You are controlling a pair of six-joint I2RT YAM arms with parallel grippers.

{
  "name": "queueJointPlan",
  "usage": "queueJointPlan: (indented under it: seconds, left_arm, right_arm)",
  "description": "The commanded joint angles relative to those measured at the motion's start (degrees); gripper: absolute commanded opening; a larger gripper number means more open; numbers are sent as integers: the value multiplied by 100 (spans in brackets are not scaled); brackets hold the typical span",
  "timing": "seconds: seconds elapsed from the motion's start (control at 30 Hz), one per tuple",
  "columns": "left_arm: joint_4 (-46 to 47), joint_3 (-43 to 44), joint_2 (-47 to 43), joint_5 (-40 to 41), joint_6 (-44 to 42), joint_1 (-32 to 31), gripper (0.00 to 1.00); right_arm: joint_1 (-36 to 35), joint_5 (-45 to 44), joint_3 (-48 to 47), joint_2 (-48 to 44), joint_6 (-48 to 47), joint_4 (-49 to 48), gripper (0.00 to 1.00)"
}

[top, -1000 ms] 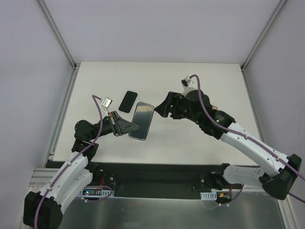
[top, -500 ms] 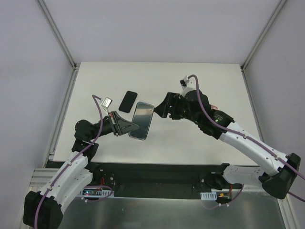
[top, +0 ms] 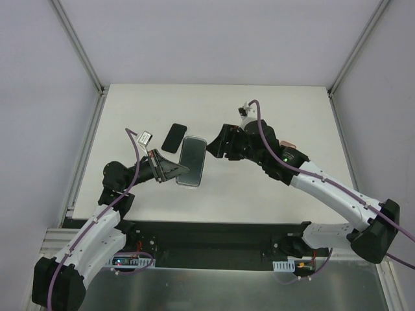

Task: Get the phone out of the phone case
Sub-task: Remove the phone case from the phone.

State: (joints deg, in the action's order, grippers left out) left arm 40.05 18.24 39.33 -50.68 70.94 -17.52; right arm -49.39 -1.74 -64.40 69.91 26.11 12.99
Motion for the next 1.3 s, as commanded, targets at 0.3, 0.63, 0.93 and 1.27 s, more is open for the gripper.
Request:
queueJointPlan:
  seconds: [0.3, 0.63, 0.93, 1.27]
  left_arm:
    - [2402, 452, -22, -628, 808, -59, 0]
    - [2595, 593, 66, -742, 1010, -59, 0]
    - [2551, 663, -22, -786, 1010, -59, 0]
    - [2209, 892, -84, -988, 782, -59, 0]
  right_arm:
    - [157, 534, 174, 409, 87, -455, 67]
    - [201, 1026, 174, 822, 149, -851, 66]
    - [192, 1430, 59, 1262, 105, -869, 63]
    - [184, 2704, 508, 1183, 105, -1914, 62]
